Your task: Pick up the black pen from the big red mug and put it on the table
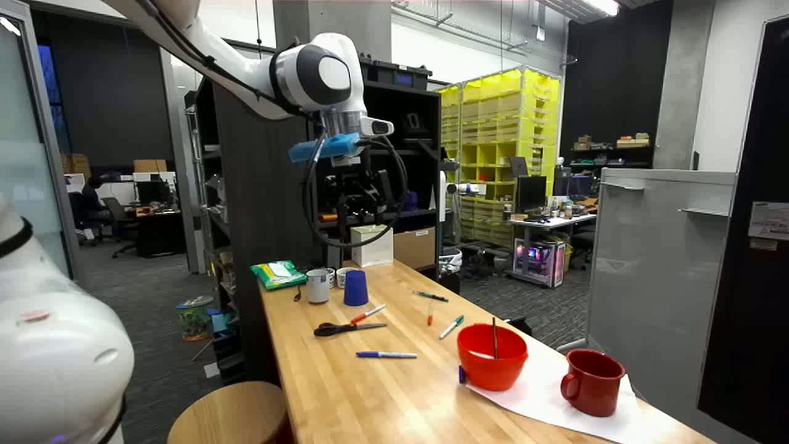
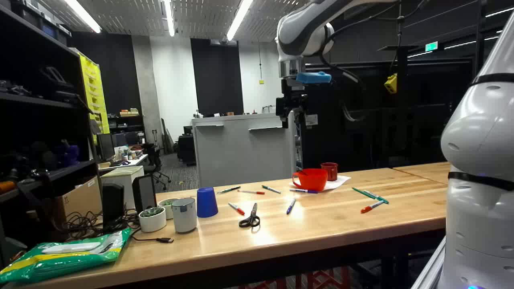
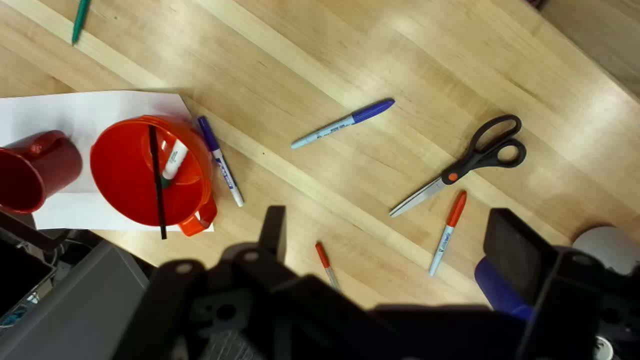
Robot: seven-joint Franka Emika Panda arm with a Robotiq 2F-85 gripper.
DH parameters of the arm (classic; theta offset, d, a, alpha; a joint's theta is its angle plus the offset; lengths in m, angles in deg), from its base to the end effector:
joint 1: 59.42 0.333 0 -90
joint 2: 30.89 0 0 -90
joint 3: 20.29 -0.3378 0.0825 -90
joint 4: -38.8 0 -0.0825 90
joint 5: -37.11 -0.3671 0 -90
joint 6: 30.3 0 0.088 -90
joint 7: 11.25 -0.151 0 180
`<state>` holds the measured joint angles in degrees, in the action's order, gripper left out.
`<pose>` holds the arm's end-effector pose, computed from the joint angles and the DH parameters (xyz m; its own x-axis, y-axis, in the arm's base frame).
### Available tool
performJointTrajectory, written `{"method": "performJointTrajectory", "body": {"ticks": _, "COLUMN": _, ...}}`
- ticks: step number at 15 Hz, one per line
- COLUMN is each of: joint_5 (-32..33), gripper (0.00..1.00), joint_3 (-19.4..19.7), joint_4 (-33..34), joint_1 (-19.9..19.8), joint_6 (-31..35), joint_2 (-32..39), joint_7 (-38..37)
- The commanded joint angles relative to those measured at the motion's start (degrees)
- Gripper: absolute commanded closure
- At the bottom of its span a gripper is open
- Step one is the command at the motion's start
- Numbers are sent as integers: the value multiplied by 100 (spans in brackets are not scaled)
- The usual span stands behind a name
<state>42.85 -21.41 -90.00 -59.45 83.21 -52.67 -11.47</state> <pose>0.4312 -0.0015 0.5092 0.9923 0.0544 0.1112 0.0430 -0.9938 0.1024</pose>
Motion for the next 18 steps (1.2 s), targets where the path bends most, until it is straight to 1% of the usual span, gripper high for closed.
{"method": "performJointTrajectory", "body": {"ticks": 1, "joint_5": 1, "gripper": 0, "joint_3": 3, "joint_4": 10, "joint_1": 6, "joint_6": -10, "joint_2": 2, "joint_7": -3}}
{"method": "performJointTrajectory", "body": {"ticks": 3, "joint_5": -61, "gripper": 0, "joint_3": 113, "joint_4": 107, "joint_1": 45, "joint_6": -101, "joint_2": 117, "joint_7": 384}}
{"method": "performJointTrajectory", "body": {"ticks": 6, "joint_5": 72, "gripper": 0, "joint_3": 300, "joint_4": 265, "joint_1": -2, "joint_6": -241, "joint_2": 342, "joint_7": 1081}}
{"method": "performJointTrajectory", "body": {"ticks": 9, "joint_5": 308, "gripper": 0, "joint_3": 640, "joint_4": 493, "joint_1": -106, "joint_6": -225, "joint_2": 687, "joint_7": 2045}}
{"method": "performJointTrajectory", "body": {"ticks": 12, "joint_5": 461, "gripper": 0, "joint_3": 1002, "joint_4": 827, "joint_1": -260, "joint_6": 23, "joint_2": 1138, "joint_7": 2984}}
{"method": "performJointTrajectory", "body": {"ticks": 14, "joint_5": 570, "gripper": 0, "joint_3": 1113, "joint_4": 1134, "joint_1": -403, "joint_6": -62, "joint_2": 1393, "joint_7": 3159}}
{"method": "performJointTrajectory", "body": {"ticks": 15, "joint_5": 441, "gripper": 0, "joint_3": 1030, "joint_4": 748, "joint_1": -370, "joint_6": 51, "joint_2": 1102, "joint_7": 2933}}
{"method": "performJointTrajectory", "body": {"ticks": 18, "joint_5": 451, "gripper": 0, "joint_3": 1104, "joint_4": 1029, "joint_1": -478, "joint_6": 45, "joint_2": 1384, "joint_7": 3126}}
